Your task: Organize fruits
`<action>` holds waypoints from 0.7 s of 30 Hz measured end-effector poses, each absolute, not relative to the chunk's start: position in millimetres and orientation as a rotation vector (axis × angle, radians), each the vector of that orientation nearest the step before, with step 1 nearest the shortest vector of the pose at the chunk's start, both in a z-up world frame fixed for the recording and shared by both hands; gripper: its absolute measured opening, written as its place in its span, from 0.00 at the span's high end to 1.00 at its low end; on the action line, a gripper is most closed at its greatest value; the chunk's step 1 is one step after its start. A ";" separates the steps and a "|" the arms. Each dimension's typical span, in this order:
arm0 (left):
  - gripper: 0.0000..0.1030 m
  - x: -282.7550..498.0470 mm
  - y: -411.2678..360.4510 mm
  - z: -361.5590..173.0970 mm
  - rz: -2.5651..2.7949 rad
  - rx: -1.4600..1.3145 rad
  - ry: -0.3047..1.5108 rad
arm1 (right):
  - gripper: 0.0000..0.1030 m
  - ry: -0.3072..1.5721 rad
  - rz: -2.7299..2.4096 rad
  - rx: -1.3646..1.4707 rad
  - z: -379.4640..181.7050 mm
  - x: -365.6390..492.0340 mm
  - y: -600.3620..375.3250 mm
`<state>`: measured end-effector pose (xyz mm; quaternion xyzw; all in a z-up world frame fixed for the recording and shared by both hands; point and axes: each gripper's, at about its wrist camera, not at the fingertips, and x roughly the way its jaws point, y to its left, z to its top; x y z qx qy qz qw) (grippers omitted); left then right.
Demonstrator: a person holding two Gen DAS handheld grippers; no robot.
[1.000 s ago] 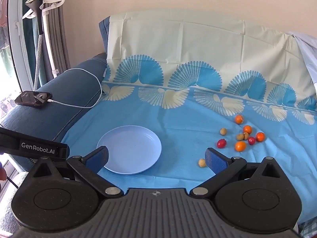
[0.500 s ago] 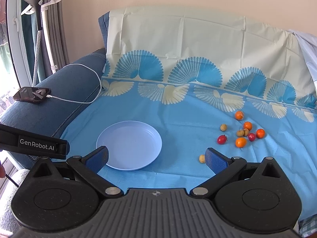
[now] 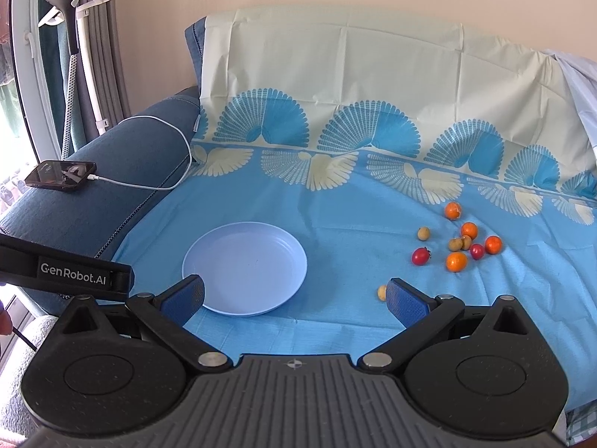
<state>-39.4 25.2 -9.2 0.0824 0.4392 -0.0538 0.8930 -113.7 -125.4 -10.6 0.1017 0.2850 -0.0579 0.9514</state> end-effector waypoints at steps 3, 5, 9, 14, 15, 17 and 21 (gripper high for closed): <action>0.00 -40.7 24.9 -10.3 -0.110 0.172 0.913 | 0.00 0.579 -0.114 0.206 -10.4 -113.1 -125.5; 0.00 -40.7 24.2 -10.8 -0.108 0.174 0.914 | 0.00 0.580 -0.114 0.204 -9.8 -112.6 -124.8; 0.00 -40.2 24.9 -12.1 -0.105 0.172 0.919 | 0.00 0.582 -0.113 0.203 -10.2 -112.5 -124.2; 0.00 -37.5 23.3 -12.1 -0.102 0.175 0.924 | 0.00 0.587 -0.111 0.202 -11.0 -110.6 -125.0; 0.00 -37.4 23.1 -12.2 -0.103 0.176 0.924 | 0.00 0.587 -0.110 0.202 -11.0 -110.3 -125.0; 0.00 -37.1 23.2 -12.9 -0.104 0.177 0.925 | 0.00 0.588 -0.110 0.199 -11.2 -110.1 -124.7; 0.00 -35.3 22.5 -13.6 -0.104 0.181 0.930 | 0.00 0.588 -0.107 0.196 -11.4 -108.2 -124.5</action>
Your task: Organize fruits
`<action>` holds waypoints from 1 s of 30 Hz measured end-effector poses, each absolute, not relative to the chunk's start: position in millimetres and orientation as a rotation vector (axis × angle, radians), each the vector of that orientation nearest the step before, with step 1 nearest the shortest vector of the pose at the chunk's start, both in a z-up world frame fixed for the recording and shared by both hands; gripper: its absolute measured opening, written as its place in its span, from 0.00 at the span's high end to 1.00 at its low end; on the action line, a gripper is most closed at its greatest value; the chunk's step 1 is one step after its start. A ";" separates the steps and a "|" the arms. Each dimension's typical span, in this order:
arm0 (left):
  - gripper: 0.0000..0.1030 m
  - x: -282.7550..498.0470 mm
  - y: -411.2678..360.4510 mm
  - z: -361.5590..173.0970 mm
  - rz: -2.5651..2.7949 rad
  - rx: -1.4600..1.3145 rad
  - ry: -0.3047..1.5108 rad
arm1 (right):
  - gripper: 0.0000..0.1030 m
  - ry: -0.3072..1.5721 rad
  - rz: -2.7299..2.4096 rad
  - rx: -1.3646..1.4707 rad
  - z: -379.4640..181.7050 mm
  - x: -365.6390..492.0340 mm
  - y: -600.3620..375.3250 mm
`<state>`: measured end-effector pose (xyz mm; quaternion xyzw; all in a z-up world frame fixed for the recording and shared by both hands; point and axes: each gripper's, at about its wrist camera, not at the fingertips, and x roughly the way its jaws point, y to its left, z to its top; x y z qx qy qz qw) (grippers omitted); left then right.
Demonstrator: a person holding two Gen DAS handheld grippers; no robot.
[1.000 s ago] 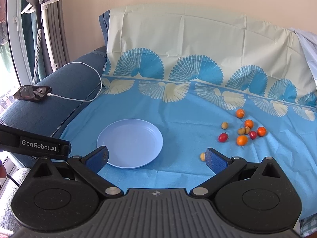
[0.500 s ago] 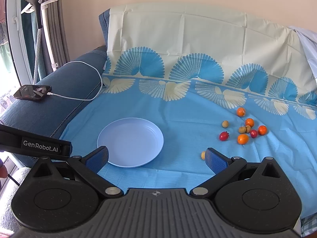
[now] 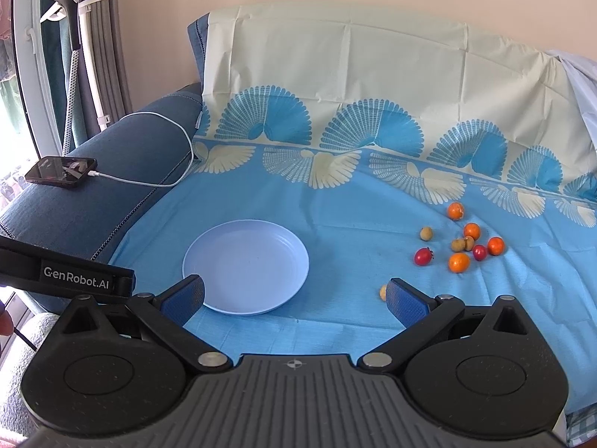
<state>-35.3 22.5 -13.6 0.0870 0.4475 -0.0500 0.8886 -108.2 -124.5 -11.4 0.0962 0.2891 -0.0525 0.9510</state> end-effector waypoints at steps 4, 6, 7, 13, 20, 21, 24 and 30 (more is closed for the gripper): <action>0.00 -33.7 20.4 -15.0 -0.103 0.185 0.935 | 0.00 0.594 -0.104 0.197 -12.2 -105.6 -124.7; 0.00 -33.5 19.3 -15.9 -0.103 0.187 0.937 | 0.00 0.598 -0.102 0.197 -13.5 -104.8 -125.0; 0.00 -32.8 18.3 -16.5 -0.104 0.191 0.938 | 0.00 0.600 -0.101 0.197 -13.9 -103.6 -125.7; 0.00 -21.3 11.5 -19.6 -0.107 0.209 0.944 | 0.00 0.607 -0.102 0.196 -16.3 -96.8 -126.2; 0.00 -3.3 2.0 -26.8 -0.104 0.231 0.964 | 0.00 0.630 -0.106 0.210 -24.2 -83.5 -133.8; 0.00 -0.3 0.3 -28.3 -0.102 0.235 0.967 | 0.00 0.633 -0.106 0.212 -25.4 -81.3 -134.7; 0.00 8.3 -4.1 -32.5 -0.099 0.240 0.982 | 0.00 0.645 -0.106 0.219 -29.4 -74.7 -136.3; 0.00 22.2 -9.0 -39.2 -0.093 0.249 1.002 | 0.00 0.670 -0.096 0.241 -36.7 -61.0 -141.5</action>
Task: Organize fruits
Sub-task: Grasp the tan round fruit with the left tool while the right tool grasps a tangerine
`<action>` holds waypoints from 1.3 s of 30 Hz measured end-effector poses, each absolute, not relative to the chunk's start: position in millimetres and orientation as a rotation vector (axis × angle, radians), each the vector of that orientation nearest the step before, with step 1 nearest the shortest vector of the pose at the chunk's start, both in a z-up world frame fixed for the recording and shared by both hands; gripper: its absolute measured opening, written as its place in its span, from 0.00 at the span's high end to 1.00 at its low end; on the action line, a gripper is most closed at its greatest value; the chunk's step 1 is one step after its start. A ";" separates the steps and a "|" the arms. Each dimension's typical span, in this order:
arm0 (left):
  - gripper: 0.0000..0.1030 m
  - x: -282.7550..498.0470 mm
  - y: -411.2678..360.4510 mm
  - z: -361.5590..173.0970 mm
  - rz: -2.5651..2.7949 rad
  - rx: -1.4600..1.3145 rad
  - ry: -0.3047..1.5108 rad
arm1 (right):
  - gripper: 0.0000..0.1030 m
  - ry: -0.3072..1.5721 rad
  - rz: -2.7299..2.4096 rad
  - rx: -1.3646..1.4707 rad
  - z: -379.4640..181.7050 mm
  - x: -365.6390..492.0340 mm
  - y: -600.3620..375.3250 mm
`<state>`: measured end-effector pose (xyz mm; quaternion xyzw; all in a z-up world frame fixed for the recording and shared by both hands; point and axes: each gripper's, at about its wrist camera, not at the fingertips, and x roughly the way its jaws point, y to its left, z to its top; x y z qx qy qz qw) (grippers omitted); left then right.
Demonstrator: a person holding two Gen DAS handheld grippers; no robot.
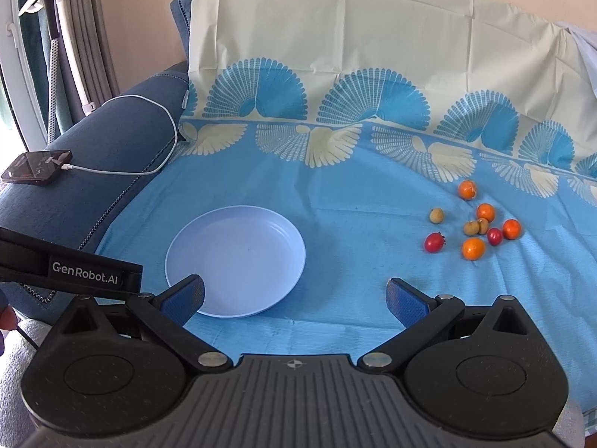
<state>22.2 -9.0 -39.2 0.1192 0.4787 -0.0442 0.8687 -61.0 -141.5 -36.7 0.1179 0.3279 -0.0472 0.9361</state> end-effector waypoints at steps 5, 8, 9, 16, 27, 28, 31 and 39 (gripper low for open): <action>0.00 29.4 -11.8 -44.1 -0.081 0.262 1.016 | 0.00 0.684 -0.085 0.254 -41.2 -51.0 -143.4; 0.00 32.3 -15.8 -46.9 -0.078 0.271 1.025 | 0.00 0.686 -0.087 0.266 -44.5 -46.4 -146.9; 0.00 33.3 -17.8 -47.8 -0.078 0.275 1.027 | 0.00 0.686 -0.091 0.274 -45.8 -45.5 -148.8; 0.00 35.9 -43.7 -53.2 -0.138 0.277 1.029 | 0.00 0.684 -0.160 0.336 -60.9 -46.5 -178.5; 0.00 47.9 -153.1 -97.5 -0.370 0.295 1.089 | 0.00 0.623 -0.477 0.366 -107.5 -69.2 -302.2; 0.00 50.5 -166.3 -105.6 -0.387 0.305 1.101 | 0.00 0.613 -0.514 0.356 -113.9 -67.8 -319.8; 0.00 63.8 -204.2 -132.2 -0.412 0.327 1.153 | 0.00 0.592 -0.594 0.321 -134.0 -56.0 -369.9; 0.00 95.4 -276.2 -194.5 -0.435 0.363 1.202 | 0.01 0.677 -0.654 0.330 -207.2 28.3 -485.6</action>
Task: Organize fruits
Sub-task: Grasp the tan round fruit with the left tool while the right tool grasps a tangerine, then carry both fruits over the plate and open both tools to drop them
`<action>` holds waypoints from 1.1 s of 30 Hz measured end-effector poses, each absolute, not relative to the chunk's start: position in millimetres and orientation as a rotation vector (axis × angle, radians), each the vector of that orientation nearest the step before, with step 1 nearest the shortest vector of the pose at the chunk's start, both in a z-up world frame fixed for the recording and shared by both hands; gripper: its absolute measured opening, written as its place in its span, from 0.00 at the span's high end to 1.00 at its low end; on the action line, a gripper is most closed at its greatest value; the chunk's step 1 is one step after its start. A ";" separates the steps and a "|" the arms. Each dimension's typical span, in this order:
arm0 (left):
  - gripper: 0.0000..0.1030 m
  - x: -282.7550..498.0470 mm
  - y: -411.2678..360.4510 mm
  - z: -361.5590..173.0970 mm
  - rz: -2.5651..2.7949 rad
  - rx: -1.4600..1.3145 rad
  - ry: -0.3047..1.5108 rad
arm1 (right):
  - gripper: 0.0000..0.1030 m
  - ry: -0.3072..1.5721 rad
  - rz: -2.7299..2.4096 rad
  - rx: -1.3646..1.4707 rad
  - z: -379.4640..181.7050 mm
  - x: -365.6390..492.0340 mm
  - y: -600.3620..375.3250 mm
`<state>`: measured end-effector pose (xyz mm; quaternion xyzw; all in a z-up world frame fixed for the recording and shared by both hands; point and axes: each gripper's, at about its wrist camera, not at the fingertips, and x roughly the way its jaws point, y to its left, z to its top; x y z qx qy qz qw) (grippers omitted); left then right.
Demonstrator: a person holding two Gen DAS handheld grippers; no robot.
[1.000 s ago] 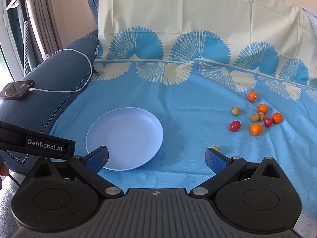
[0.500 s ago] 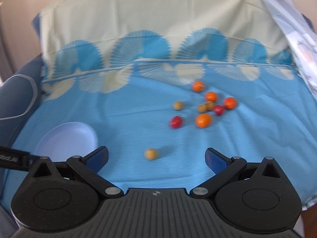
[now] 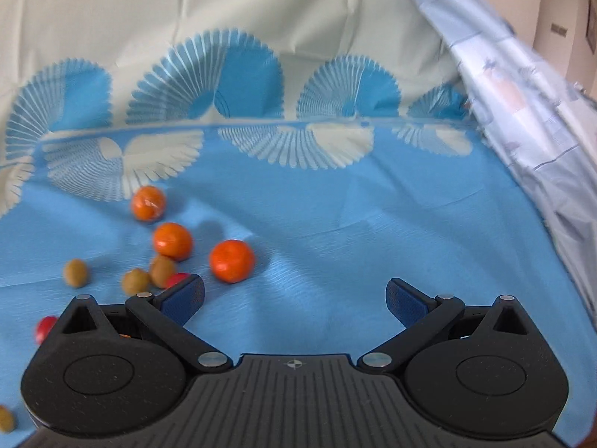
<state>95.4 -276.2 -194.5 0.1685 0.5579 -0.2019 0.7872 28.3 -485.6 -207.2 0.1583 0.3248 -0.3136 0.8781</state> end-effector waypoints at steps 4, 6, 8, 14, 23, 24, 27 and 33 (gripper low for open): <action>0.00 107.0 -288.3 -215.5 -0.416 0.391 1.235 | 0.01 0.734 -0.573 0.372 -235.7 60.6 -504.8; 0.00 110.4 -288.8 -223.0 -0.408 0.395 1.258 | 0.01 0.708 -0.554 0.347 -241.5 70.5 -503.6; 0.00 112.9 -289.8 -223.1 -0.405 0.383 1.265 | 0.01 0.669 -0.545 0.336 -244.7 77.6 -506.2; 0.64 107.5 -293.1 -209.7 -0.460 0.374 1.236 | 0.31 0.676 -0.524 0.403 -247.1 82.9 -520.3; 0.73 93.8 -279.3 -162.1 -0.470 0.325 1.157 | 0.63 0.646 -0.574 0.285 -218.2 58.0 -500.9; 0.73 90.5 -273.7 -152.4 -0.467 0.319 1.140 | 0.63 0.625 -0.598 0.290 -210.5 49.7 -502.5; 0.73 83.4 -255.5 -124.4 -0.461 0.288 1.101 | 0.63 0.566 -0.637 0.312 -184.4 18.0 -502.5; 0.73 60.1 -201.9 -71.8 -0.423 0.228 1.035 | 0.63 0.484 -0.575 0.326 -131.0 -50.4 -455.5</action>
